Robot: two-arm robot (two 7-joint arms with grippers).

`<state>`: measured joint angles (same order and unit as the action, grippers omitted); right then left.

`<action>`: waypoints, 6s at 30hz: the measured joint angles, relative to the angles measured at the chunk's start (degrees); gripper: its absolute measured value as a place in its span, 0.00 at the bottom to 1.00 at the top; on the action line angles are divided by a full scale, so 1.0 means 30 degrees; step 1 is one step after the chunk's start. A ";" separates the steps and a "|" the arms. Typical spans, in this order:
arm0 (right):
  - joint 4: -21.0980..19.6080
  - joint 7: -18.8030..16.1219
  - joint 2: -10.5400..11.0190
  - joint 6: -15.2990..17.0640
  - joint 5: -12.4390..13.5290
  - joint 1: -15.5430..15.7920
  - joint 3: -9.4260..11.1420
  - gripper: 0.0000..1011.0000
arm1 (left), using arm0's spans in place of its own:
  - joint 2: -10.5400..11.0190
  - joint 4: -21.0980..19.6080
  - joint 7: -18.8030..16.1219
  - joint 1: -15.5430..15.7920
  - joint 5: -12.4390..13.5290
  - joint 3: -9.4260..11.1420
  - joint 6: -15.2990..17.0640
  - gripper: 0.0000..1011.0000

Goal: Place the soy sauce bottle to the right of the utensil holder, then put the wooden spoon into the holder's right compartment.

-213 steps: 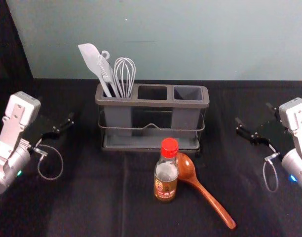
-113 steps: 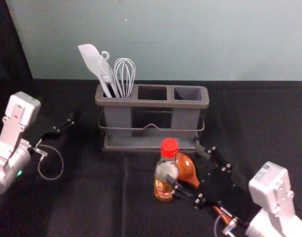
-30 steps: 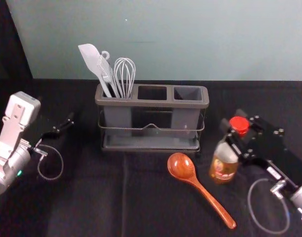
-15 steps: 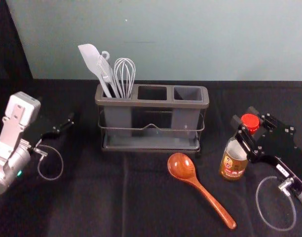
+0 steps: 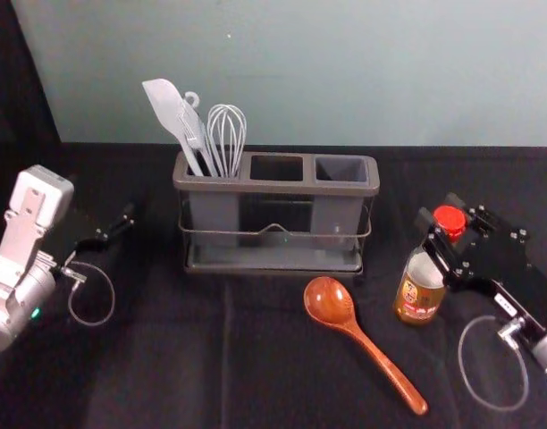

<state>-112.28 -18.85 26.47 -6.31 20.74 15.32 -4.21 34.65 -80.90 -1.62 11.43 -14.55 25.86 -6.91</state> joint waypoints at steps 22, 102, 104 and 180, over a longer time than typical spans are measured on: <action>0.6557 -0.0745 -0.1448 -0.0229 0.0306 -0.6132 -0.1419 0.37 | 0.0000 0.0000 0.0001 0.0001 0.0001 0.0002 0.0000 0.99; 0.3500 0.0715 -0.2619 0.1252 -0.0987 -0.2752 -0.3646 0.99 | 0.0001 0.0000 0.0001 0.0001 0.0001 0.0001 0.0000 0.99; 0.3786 0.0847 -0.2721 0.1245 -0.1103 -0.2666 -0.3723 0.99 | 0.0000 0.0000 0.0001 0.0000 0.0001 0.0002 0.0000 0.99; 0.5458 0.2947 -0.3907 2.0508 -0.3181 -1.0298 -0.7177 0.99 | 0.0000 -0.0001 0.0001 0.0001 0.0001 0.0001 0.0000 0.99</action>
<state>-95.90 -10.01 14.75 55.22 11.20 -15.57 -25.74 34.65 -80.90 -1.62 11.43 -14.55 25.86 -6.91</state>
